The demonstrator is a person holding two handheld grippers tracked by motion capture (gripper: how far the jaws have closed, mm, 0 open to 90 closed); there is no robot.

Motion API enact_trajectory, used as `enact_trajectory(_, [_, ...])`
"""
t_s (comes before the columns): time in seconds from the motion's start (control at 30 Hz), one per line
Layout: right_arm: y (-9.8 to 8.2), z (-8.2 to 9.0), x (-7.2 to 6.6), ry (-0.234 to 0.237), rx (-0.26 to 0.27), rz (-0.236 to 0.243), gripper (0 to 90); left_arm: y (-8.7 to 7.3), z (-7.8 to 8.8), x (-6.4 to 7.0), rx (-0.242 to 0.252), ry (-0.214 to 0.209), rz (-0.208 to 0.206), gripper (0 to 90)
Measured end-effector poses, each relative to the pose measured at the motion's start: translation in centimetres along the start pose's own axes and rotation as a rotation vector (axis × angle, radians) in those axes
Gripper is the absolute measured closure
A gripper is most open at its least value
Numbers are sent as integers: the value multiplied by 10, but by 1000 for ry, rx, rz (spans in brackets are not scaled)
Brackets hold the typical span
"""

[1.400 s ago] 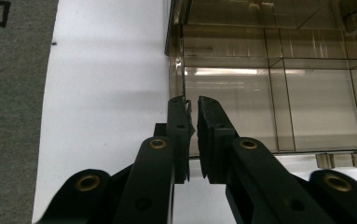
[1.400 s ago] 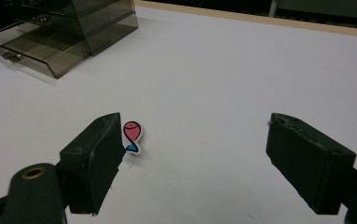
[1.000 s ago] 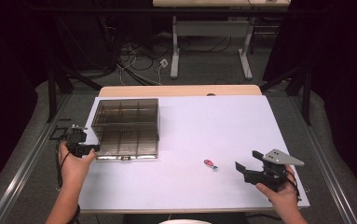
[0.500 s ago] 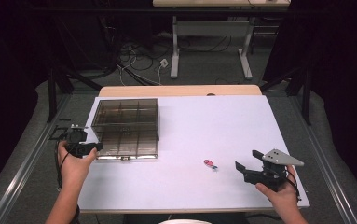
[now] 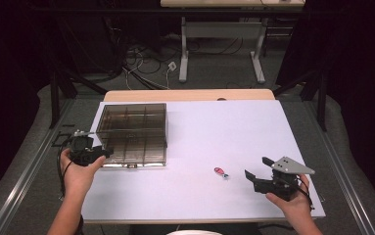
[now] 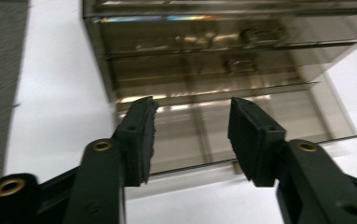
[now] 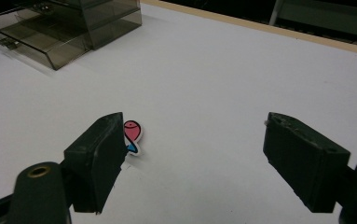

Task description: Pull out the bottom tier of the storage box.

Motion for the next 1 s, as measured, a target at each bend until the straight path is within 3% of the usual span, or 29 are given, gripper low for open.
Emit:
enact_trajectory(0.07, [0, 0, 0, -4, 1, 8, 209, 0, 1, 3, 2, -28, -9, 471])
enact_trajectory(0.2, [0, 0, -1, -10, 4, 16, 209, 0, 1, 7, 27, -35, -32, 437])
enact_trajectory(0.37, [2, 1, -3, -17, 20, 24, 208, -3, -2, 13, 51, -83, -51, 407])
enact_trajectory(0.57, [3, -1, -4, -15, 9, 42, 198, -6, -3, 26, 65, -80, -94, 382])
enact_trajectory(0.73, [3, -2, -6, -18, -33, 43, 169, -8, -5, 38, 85, -113, -125, 321])
enact_trajectory(1.0, [4, -9, -9, 14, -58, 41, 165, -13, -9, 55, 106, -119, -243, 270])
Point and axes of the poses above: each handheld gripper's, and its own axes: z roughly backward along the jaws, y roughly out of its top, x roughly to its right, the point moved 3 cm from there along -z, roughly forward along the jaws, and after that the axes turned 4 degrees about -x, right-handed, at the moved point
